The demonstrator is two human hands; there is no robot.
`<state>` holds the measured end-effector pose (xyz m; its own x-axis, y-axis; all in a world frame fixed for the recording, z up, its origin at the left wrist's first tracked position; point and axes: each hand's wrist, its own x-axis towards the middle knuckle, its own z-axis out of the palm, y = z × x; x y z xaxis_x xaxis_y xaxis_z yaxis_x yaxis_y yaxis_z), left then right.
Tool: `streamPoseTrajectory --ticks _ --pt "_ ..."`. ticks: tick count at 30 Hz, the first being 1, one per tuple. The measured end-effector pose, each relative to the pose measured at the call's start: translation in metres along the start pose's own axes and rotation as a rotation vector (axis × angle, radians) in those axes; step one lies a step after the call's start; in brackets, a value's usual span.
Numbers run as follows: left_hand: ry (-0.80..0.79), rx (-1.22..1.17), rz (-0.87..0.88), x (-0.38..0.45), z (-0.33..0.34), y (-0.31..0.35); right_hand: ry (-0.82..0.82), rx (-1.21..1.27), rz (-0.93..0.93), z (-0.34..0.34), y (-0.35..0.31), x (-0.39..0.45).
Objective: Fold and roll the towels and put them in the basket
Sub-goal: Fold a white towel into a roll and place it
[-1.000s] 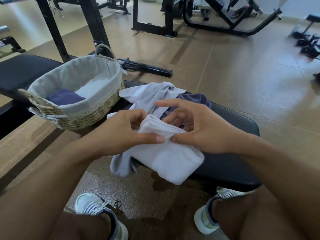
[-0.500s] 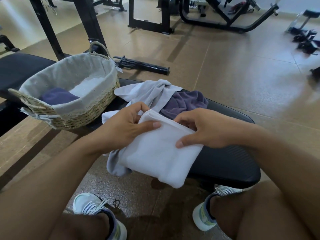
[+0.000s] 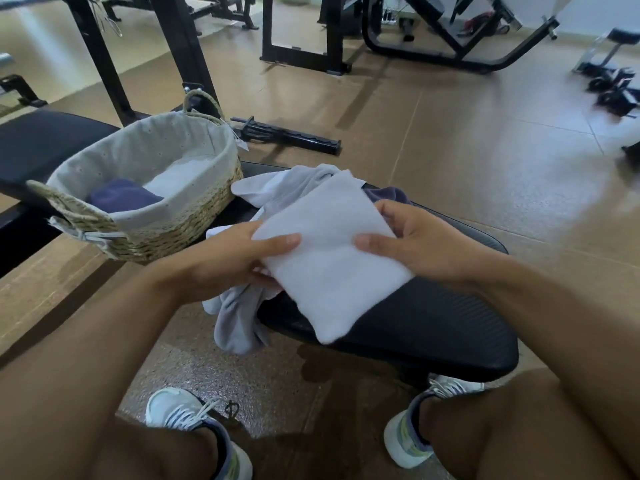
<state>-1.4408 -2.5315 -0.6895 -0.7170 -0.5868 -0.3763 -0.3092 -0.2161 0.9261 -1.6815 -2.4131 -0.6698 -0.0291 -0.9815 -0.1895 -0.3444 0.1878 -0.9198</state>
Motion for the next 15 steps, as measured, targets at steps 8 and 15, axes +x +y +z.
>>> streamPoseTrajectory --ticks 8,15 --pt "0.443 -0.043 0.002 0.031 0.038 -0.017 -0.197 0.031 0.371 -0.008 0.024 -0.007" --pt "0.546 0.485 0.097 0.038 0.052 -0.019 -0.019 -0.855 0.561 -0.002 0.015 -0.013"
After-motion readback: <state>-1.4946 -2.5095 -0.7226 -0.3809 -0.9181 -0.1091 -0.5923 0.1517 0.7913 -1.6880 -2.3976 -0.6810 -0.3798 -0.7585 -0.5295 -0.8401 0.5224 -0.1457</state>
